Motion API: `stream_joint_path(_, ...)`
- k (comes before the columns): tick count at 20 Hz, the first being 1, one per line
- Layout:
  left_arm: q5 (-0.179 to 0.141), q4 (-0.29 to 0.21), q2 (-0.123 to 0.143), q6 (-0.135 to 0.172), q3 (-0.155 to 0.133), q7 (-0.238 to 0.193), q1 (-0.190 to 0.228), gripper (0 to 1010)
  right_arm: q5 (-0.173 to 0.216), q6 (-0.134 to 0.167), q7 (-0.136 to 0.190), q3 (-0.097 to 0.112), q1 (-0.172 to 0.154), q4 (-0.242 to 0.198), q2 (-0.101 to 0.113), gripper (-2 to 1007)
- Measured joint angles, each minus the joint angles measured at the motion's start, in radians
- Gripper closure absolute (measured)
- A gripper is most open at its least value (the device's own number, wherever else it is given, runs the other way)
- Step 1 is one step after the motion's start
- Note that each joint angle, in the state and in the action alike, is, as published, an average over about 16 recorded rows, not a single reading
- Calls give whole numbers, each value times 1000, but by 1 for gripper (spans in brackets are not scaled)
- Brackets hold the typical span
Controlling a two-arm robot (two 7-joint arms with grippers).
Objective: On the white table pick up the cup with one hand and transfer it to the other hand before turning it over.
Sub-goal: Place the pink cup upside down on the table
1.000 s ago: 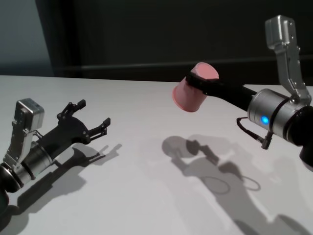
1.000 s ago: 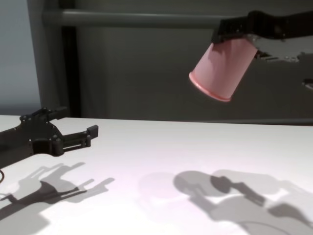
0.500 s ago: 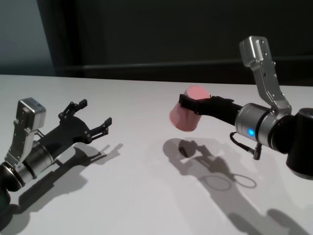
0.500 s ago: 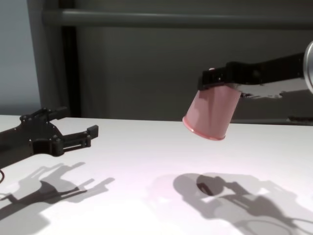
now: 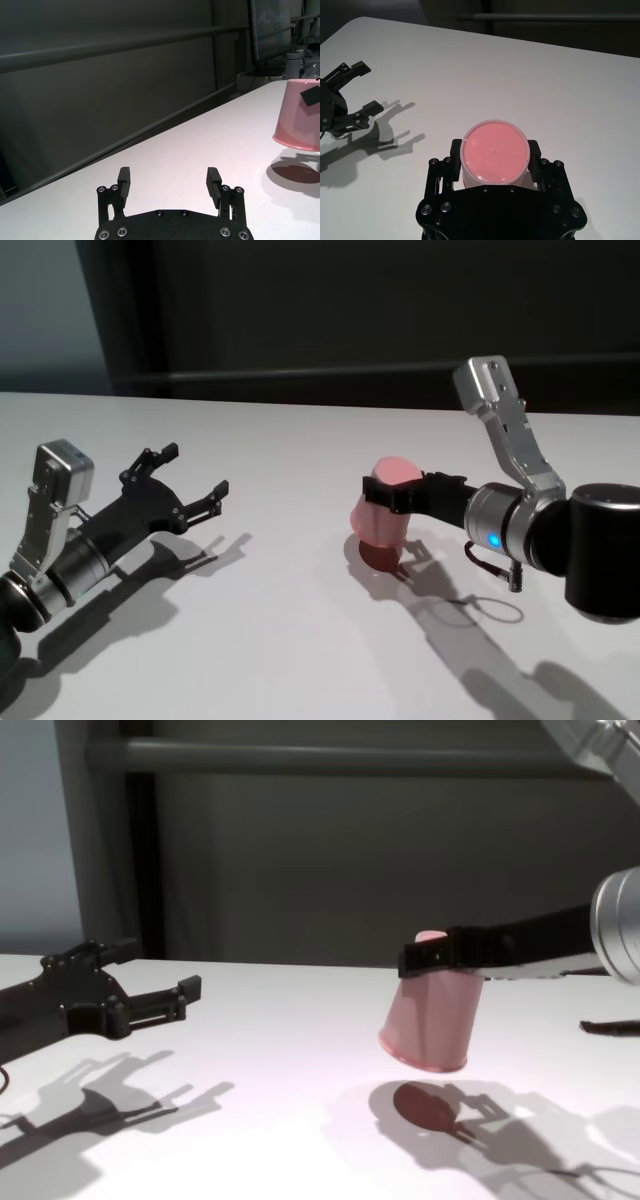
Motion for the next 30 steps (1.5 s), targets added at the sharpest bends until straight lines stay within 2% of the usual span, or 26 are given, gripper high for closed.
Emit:
stream_joint_path(5,0,0,0,0,0,0,0,9,-39,14,7,-23,2,27,0,253)
stream_joint_path(10,0,0,0,0,0,0,0,9,-69,24,13,-34,-1,46,-1,253)
stream_joint_path(16,0,0,0,0,0,0,0,9,-81,28,18,-34,-8,56,-5,253)
stream_joint_path(30,0,0,0,0,0,0,0,9,-79,28,18,-28,-11,55,-7,253)
